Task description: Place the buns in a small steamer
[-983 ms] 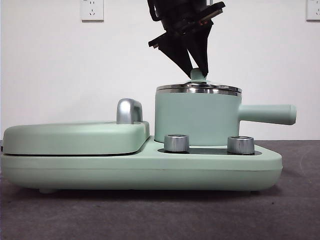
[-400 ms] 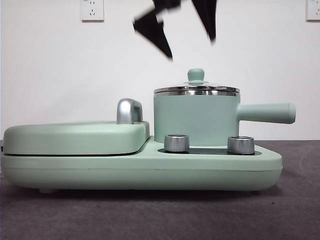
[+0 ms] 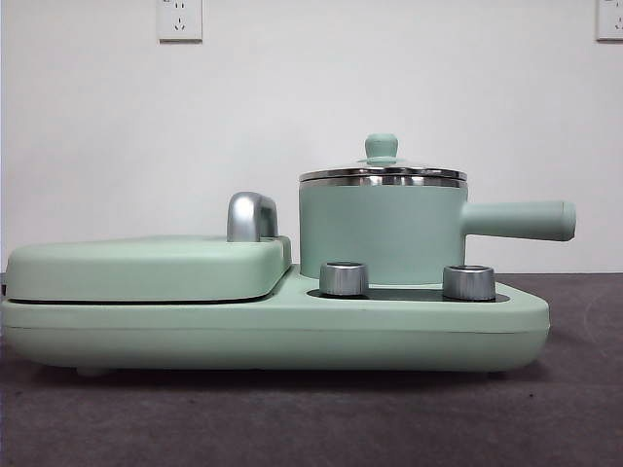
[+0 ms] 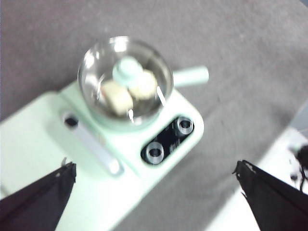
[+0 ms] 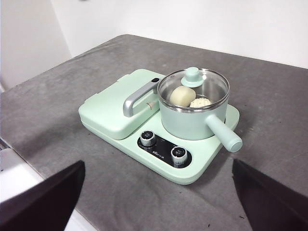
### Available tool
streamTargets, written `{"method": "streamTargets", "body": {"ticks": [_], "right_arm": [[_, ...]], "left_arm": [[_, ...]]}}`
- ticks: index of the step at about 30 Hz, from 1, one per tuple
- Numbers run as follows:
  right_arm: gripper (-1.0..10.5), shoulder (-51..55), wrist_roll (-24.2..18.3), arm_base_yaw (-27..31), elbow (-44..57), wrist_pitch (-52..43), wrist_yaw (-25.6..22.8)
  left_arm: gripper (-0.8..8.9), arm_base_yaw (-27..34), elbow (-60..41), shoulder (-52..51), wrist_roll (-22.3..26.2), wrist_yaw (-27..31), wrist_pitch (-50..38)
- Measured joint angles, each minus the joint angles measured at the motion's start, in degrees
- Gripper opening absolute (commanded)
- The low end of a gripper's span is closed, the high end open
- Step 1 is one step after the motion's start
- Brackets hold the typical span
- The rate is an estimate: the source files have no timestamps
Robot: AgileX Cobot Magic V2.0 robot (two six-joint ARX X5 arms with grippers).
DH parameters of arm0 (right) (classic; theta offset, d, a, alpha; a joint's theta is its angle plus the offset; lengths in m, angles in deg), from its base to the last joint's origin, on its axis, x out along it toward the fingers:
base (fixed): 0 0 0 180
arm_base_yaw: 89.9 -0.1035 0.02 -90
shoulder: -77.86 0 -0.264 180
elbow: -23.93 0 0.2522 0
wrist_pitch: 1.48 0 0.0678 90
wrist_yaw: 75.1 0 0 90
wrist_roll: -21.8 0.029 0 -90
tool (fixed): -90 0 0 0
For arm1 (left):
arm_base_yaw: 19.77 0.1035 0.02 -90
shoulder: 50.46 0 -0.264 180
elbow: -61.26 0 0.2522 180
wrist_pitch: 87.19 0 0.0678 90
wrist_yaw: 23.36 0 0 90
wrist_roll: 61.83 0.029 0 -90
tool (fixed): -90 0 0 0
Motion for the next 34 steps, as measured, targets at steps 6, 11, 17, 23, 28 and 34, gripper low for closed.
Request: {"method": "streamTargets", "body": {"ticks": [6,11,17,23,28,34], "right_arm": [[4.7,0.00,-0.04,0.00,1.29,-2.25,1.05],[4.7,0.00,-0.04,0.00,4.90,-5.18,4.11],[4.7,-0.04,-0.04,0.00,9.03,-6.43,4.70],[0.2,-0.04,-0.31,0.00,9.73,-7.13,4.68],[0.2,-0.04,-0.76,0.00,9.73,-7.26,4.44],[0.2,-0.04,-0.76,0.00,9.73,-7.26,4.46]], "left_arm": [[6.56,0.00,-20.26,-17.11,-0.26,0.00,-0.31],[6.56,0.00,-40.35,-31.17,-3.67,0.02,-8.96],[6.30,0.00,-59.89,-47.47,-9.75,0.02,-27.85],[0.27,0.00,-70.90,-55.56,-14.01,0.37,-31.34],[0.21,0.00,-71.65,-55.89,-15.06,0.44,-31.36],[0.21,0.00,-71.65,-56.11,-15.21,0.44,-31.34]]}}
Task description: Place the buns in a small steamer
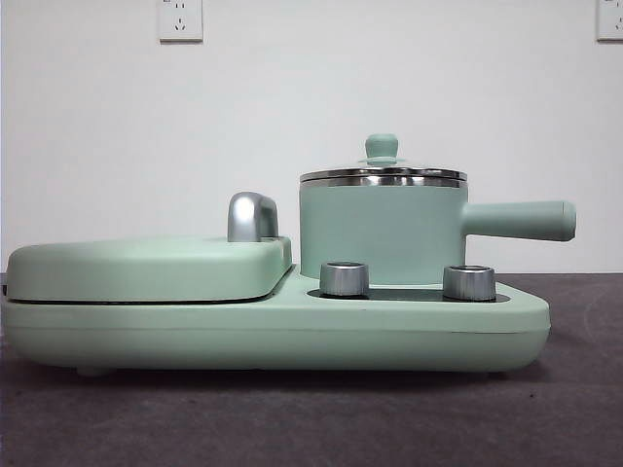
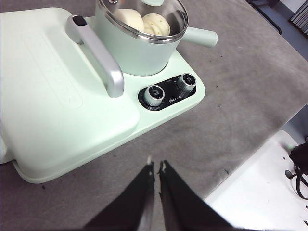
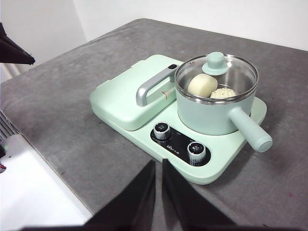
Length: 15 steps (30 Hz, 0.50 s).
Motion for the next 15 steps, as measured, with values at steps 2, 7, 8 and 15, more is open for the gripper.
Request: {"method": "streamTargets", "body": {"ticks": [2,7,8,15], "right_arm": [[0.2,0.00,0.00,0.00,0.00,0.00,0.00],[0.2,0.00,0.00,0.00,0.00,-0.02,0.00],[0.2,0.00,0.02,0.00,0.00,0.00,0.00],[0.2,-0.02,0.02,0.00,0.00,0.00,0.00]], "left_arm": [[0.21,0.00,-0.02,0.00,0.00,0.00,0.00],[0.21,0.00,-0.09,-0.13,-0.02,0.00,-0.46],[0.21,0.04,-0.50,-0.76,0.00,0.00,-1.51],[0.21,8.68,-4.48,-7.32,0.20,-0.02,-2.36]]}}
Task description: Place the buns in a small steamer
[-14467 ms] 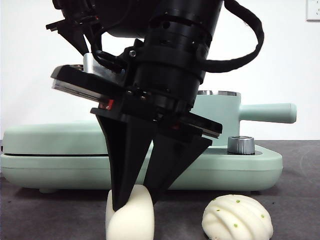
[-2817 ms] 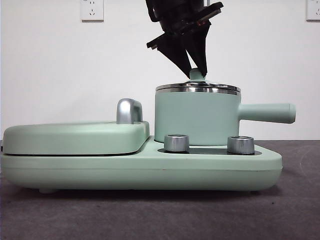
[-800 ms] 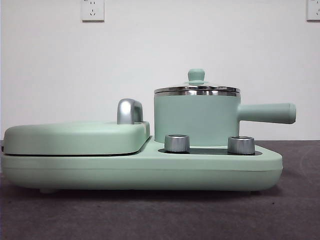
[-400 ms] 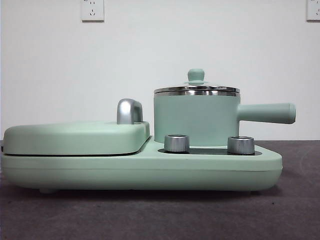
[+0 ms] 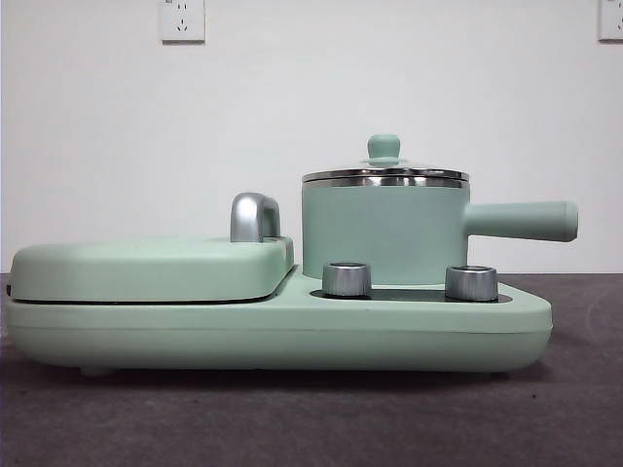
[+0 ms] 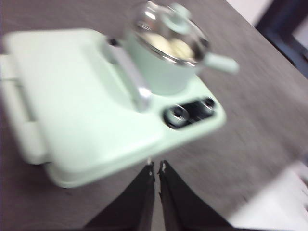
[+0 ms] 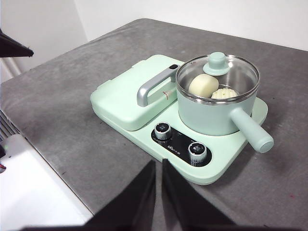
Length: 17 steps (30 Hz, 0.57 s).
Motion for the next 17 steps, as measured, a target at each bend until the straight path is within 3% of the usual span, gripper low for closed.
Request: {"method": "streamTargets", "body": {"ticks": [4,11,17], "right_arm": [[0.2,0.00,0.00,0.00,0.00,0.00,0.00],[0.2,0.00,-0.02,0.00,0.00,0.00,0.00],[0.2,0.00,0.00,0.00,0.00,0.00,-0.02]], "left_arm": [[0.21,9.20,-7.04,-5.25,3.89,0.02,-4.90],[0.21,23.26,-28.09,-19.82,14.49,0.04,-22.86],[0.21,28.79,-40.06,-25.49,15.45,1.44,-30.25]]}}
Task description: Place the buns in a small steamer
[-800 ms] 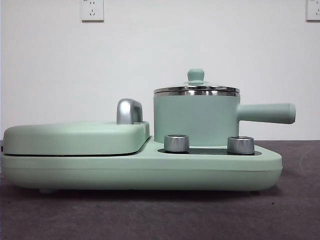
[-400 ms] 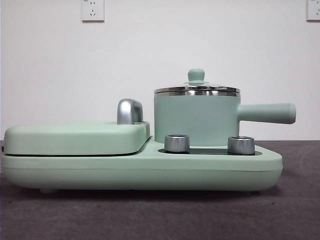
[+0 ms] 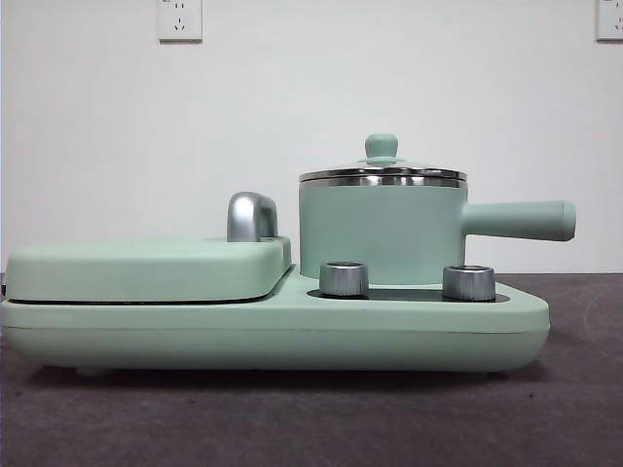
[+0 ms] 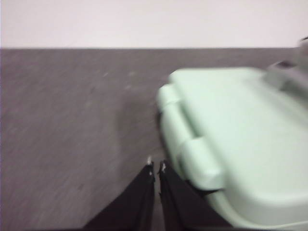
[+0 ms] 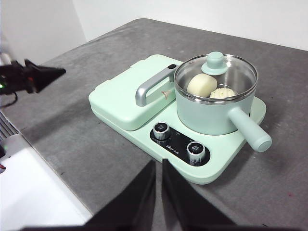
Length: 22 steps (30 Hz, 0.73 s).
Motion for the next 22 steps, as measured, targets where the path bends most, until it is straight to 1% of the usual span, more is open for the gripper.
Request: {"method": "streamTargets", "body": {"ticks": [6,13,22], "right_arm": [[0.2,-0.02,0.00,0.00,0.00,0.00,0.02],[0.2,-0.02,-0.02,0.00,0.00,0.00,0.02],[0.2,-0.02,0.00,0.00,0.00,0.00,0.02]], "left_arm": [[0.21,1.64,-3.69,0.11,-0.83,1.01,-2.99],[0.21,1.92,-4.26,0.09,-0.83,3.72,-4.31],[0.21,1.92,-4.28,0.09,-0.83,4.11,-4.44]]}}
